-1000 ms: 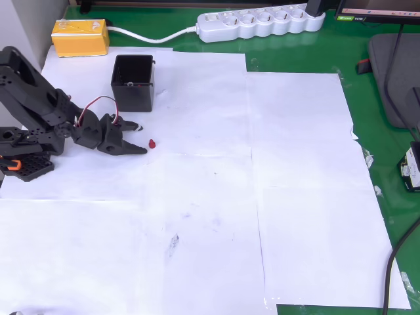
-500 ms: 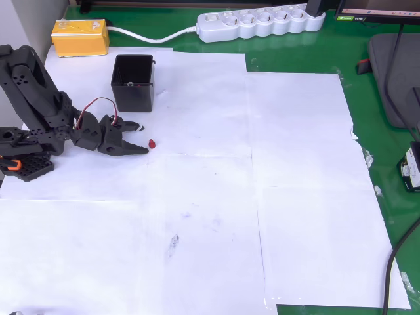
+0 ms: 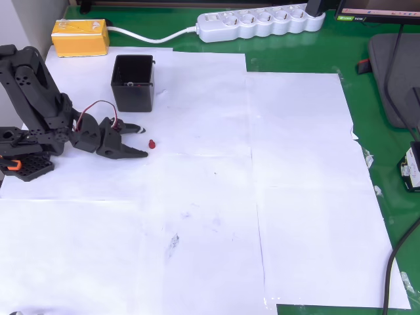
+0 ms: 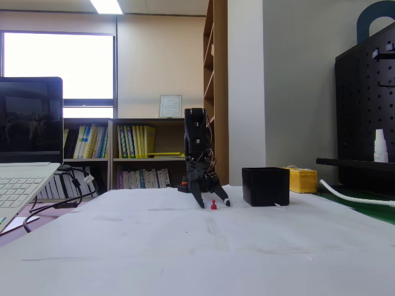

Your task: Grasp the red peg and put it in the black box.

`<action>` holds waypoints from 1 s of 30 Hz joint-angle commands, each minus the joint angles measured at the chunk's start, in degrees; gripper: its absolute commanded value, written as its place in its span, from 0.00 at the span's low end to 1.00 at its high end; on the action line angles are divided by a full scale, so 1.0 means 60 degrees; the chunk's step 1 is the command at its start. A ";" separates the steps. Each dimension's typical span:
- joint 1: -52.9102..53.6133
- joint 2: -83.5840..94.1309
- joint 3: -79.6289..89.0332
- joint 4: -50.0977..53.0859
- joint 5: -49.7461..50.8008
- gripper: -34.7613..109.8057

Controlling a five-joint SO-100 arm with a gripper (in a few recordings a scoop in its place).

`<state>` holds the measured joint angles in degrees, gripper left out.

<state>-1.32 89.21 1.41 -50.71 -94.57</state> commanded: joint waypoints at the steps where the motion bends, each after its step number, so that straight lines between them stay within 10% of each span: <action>1: 0.0044 0.0308 -0.0439 -0.0352 0.0103 0.45; 30: -0.0249 0.1348 0.1436 0.0190 -0.0103 0.45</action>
<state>-1.32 96.42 8.61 -48.87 -94.75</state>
